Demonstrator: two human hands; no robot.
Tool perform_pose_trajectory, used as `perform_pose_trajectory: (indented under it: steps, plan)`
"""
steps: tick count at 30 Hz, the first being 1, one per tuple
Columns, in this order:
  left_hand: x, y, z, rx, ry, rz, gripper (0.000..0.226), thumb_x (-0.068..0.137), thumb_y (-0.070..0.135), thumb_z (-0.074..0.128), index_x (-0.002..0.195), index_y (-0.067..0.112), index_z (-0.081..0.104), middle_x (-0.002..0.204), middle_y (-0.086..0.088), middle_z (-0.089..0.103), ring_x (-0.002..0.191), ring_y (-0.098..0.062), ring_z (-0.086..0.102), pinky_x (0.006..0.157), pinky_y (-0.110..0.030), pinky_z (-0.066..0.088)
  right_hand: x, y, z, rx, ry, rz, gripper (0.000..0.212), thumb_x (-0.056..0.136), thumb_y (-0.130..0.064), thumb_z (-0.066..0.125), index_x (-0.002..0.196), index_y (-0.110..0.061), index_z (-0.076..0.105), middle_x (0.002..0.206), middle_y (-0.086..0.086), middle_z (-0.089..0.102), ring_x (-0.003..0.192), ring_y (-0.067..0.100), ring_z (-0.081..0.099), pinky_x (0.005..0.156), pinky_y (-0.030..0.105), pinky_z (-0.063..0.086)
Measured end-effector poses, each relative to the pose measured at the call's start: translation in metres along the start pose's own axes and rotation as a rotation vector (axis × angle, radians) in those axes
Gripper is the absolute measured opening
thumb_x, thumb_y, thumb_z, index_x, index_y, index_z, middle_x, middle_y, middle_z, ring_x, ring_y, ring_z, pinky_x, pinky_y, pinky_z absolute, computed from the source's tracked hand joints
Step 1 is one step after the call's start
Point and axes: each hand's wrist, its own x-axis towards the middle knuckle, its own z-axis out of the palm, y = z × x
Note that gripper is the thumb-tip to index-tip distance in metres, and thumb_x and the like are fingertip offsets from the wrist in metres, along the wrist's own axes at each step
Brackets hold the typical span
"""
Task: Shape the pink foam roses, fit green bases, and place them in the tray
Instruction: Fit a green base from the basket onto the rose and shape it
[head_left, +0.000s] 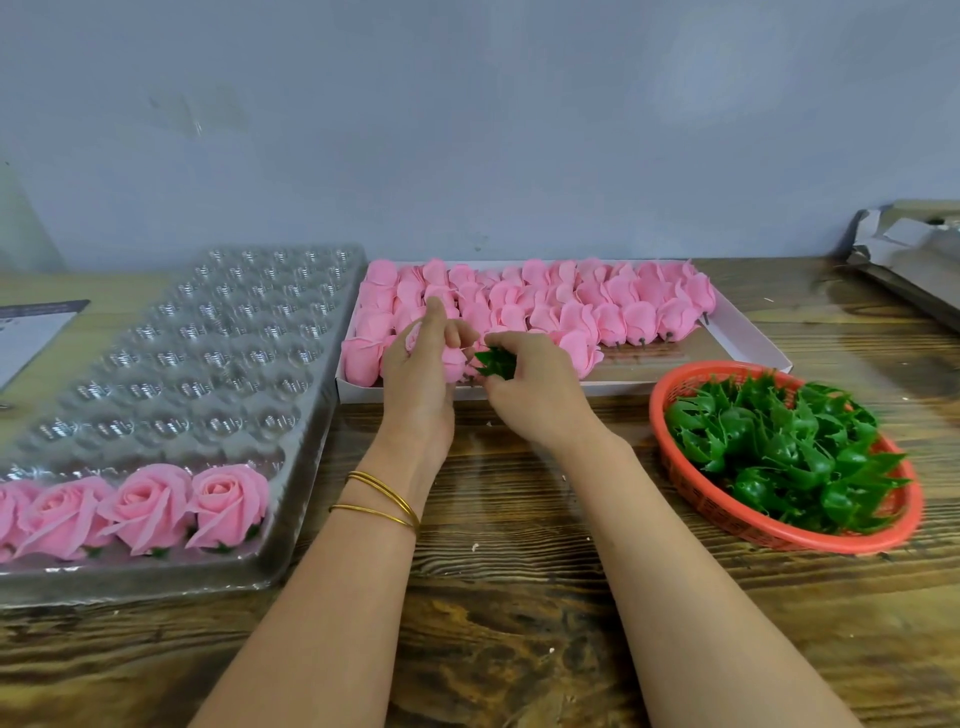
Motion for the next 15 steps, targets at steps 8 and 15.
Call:
perform_pose_trajectory:
  steps: [8, 15]
  plan:
    - [0.0030, -0.0002, -0.0006, 0.009, -0.013, 0.042, 0.059, 0.104, 0.033, 0.045, 0.045, 0.025, 0.048, 0.086, 0.004, 0.074, 0.113, -0.024, 0.063, 0.109, -0.056, 0.038, -0.0008, 0.0023, 0.0028, 0.001, -0.016, -0.022, 0.054, 0.082, 0.002, 0.063, 0.134, -0.008, 0.056, 0.131, 0.009, 0.061, 0.120, 0.018, 0.056, 0.093, 0.013, 0.033]
    - [0.0035, 0.0005, -0.0010, -0.001, 0.001, 0.051, 0.057, 0.104, 0.040, 0.043, 0.049, 0.024, 0.047, 0.097, 0.001, 0.076, 0.118, -0.019, 0.061, 0.110, -0.057, 0.037, 0.0008, 0.0036, 0.0013, 0.061, -0.003, 0.012, 0.045, 0.078, -0.003, 0.073, 0.122, -0.008, 0.065, 0.115, 0.006, 0.067, 0.104, 0.017, 0.061, 0.080, 0.012, 0.040]
